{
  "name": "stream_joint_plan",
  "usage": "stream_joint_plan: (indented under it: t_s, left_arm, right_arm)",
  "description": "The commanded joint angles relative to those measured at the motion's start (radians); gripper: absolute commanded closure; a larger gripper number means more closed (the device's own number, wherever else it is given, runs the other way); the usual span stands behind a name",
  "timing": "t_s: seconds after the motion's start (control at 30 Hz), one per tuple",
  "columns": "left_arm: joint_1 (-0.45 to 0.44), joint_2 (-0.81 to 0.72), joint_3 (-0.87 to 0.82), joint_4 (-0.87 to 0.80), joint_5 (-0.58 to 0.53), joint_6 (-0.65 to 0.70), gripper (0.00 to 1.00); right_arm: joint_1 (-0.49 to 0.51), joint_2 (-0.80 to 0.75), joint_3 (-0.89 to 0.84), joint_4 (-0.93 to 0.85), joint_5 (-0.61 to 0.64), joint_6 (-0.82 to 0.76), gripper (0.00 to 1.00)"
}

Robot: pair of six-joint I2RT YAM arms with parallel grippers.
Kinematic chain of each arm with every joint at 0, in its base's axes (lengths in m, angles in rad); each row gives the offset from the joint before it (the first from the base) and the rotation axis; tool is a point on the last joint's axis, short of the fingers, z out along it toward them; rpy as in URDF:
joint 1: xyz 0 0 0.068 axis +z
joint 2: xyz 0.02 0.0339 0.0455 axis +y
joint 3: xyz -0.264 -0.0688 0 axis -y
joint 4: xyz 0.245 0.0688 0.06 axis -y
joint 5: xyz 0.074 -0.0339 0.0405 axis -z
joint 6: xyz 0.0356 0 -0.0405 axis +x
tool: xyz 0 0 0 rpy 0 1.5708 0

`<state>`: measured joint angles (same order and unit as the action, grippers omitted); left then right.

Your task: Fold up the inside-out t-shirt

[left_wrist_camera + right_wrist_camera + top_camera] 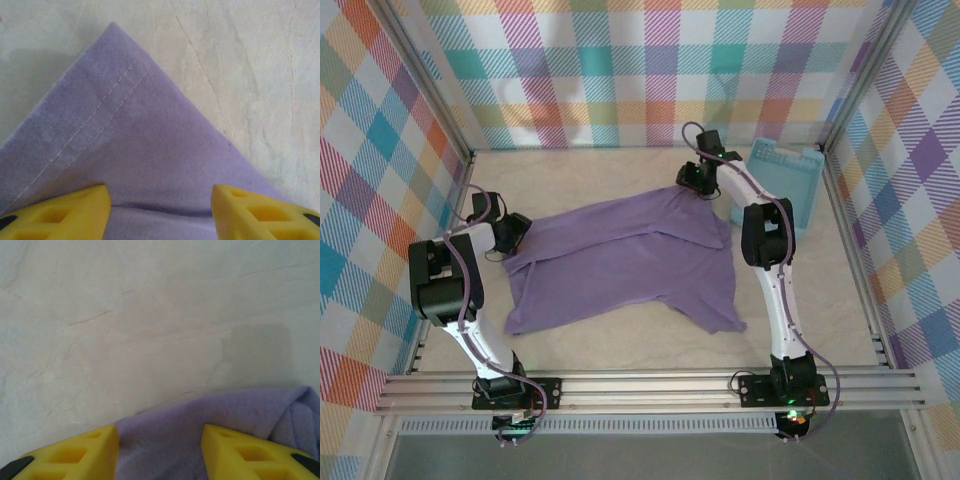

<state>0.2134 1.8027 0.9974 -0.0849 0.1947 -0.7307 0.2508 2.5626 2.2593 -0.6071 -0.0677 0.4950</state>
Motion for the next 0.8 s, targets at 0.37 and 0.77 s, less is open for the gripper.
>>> stream_joint_plan:
  t_s: [0.37,0.77]
  left_arm:
    - [-0.030,-0.136,0.124,-0.298,-0.011,0.096,0.23]
    - [-0.307,-0.575,-0.117,-0.492,-0.273,0.072,0.11]
  right_arm:
    - [-0.027,-0.134,0.080,-0.116,-0.079,-0.134,0.46]
    - [0.069,-0.827,-0.868,-0.005,-0.011,-0.116,0.42]
